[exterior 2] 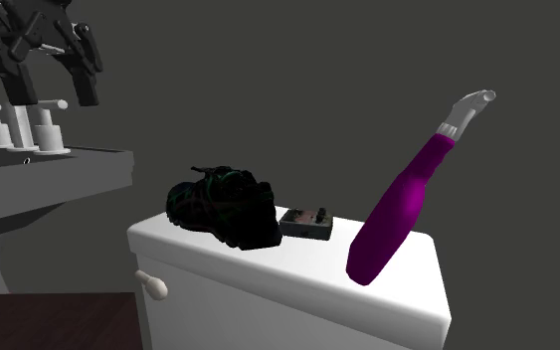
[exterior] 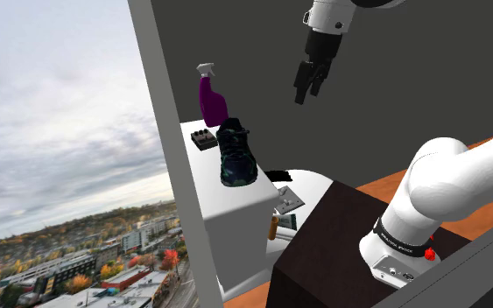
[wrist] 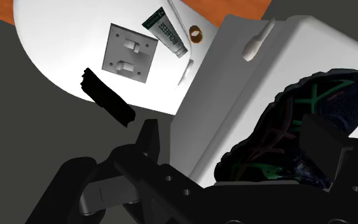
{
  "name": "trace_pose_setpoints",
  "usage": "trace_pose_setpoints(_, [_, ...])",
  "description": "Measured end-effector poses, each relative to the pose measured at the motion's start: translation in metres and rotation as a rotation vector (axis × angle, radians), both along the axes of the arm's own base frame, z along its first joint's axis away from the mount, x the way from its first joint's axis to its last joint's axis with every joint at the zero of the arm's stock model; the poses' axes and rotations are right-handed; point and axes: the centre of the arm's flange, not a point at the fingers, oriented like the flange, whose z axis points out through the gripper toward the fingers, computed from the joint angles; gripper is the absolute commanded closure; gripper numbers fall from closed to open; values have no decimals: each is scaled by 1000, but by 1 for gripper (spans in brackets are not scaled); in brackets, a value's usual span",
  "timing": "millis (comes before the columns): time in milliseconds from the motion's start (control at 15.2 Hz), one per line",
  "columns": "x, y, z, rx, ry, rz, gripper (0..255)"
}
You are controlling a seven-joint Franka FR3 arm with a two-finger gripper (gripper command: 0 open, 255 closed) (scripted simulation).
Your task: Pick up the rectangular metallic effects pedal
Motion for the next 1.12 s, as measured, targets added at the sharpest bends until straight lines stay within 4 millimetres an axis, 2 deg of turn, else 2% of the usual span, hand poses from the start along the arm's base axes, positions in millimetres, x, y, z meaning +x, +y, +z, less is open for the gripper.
trace_pose_setpoints(132, [6, 2, -3, -4, -2, 1, 0])
trace_pose_setpoints(330, [30, 17, -12, -23, -15, 9, 0])
trace_pose_setpoints(1122, [157, 78, -80, -113, -80, 45, 0])
